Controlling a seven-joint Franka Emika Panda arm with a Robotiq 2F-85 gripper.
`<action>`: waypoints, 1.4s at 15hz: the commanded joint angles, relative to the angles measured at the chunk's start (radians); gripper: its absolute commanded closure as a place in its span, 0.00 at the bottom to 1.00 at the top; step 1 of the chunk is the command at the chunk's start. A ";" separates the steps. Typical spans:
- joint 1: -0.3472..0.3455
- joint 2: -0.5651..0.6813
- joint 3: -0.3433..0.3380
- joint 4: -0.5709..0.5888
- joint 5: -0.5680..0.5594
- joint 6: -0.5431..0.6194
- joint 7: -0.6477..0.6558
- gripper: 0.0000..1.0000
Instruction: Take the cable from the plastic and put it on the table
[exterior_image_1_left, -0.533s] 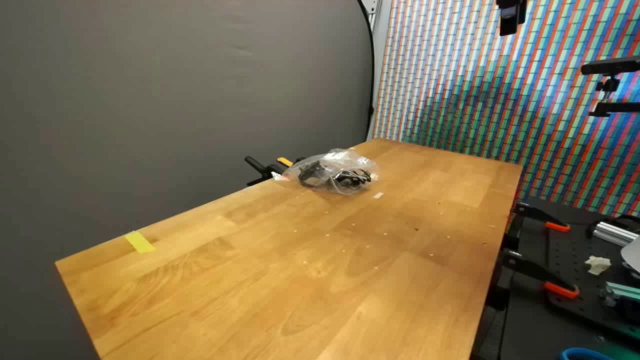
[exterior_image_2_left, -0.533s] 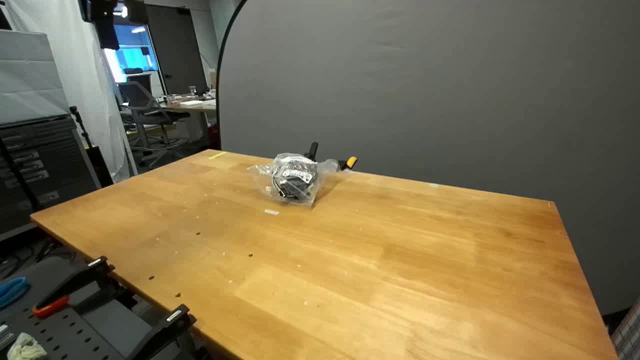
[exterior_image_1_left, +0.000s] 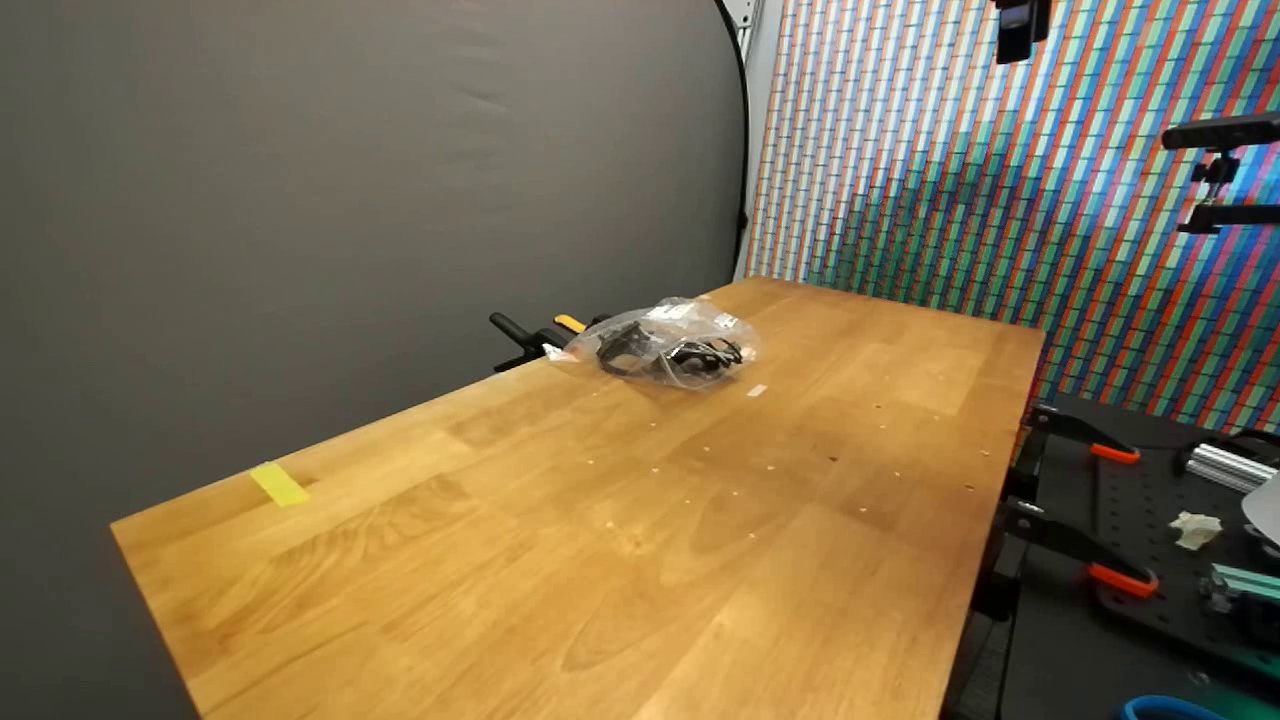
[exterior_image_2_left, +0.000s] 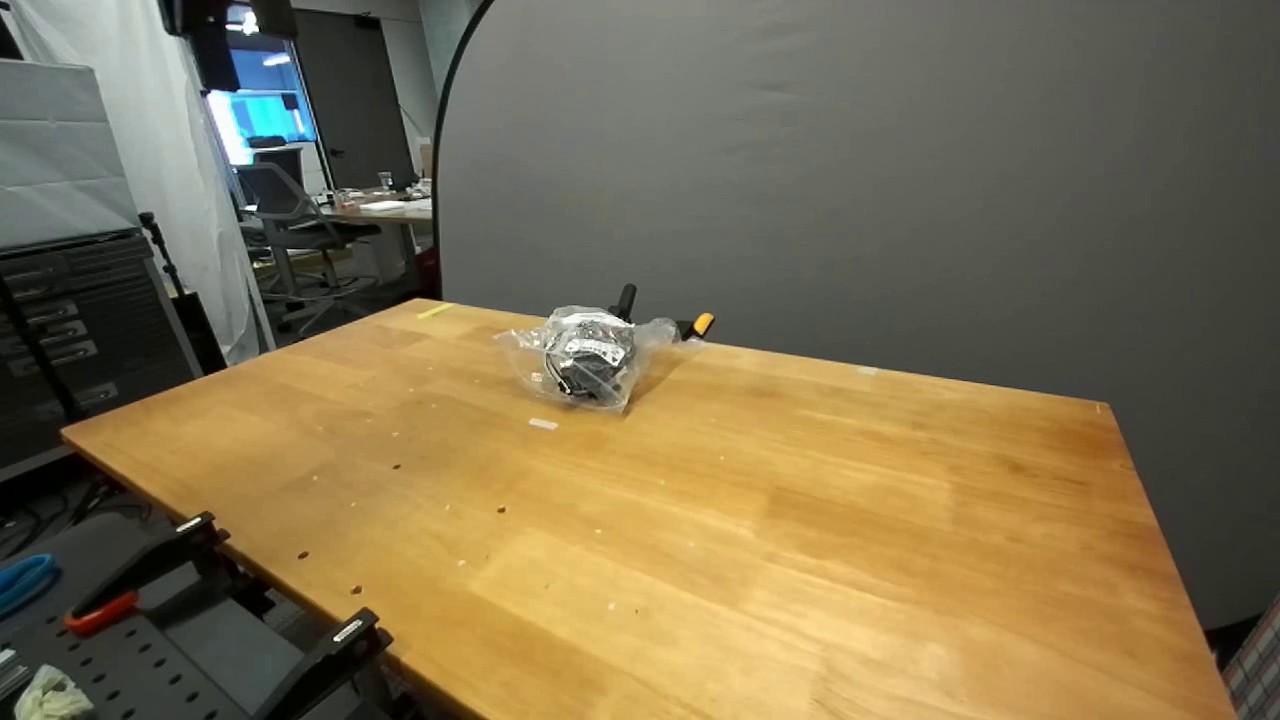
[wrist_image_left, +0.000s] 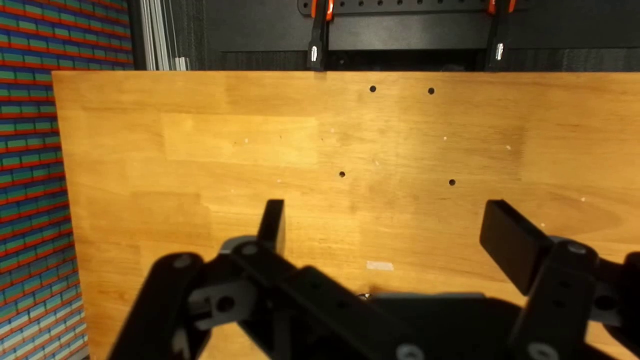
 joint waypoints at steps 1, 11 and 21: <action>0.031 0.001 -0.022 -0.022 -0.005 0.042 0.008 0.00; 0.017 0.177 -0.026 -0.257 -0.004 0.642 0.058 0.00; -0.029 0.619 -0.118 -0.223 0.015 1.212 0.102 0.00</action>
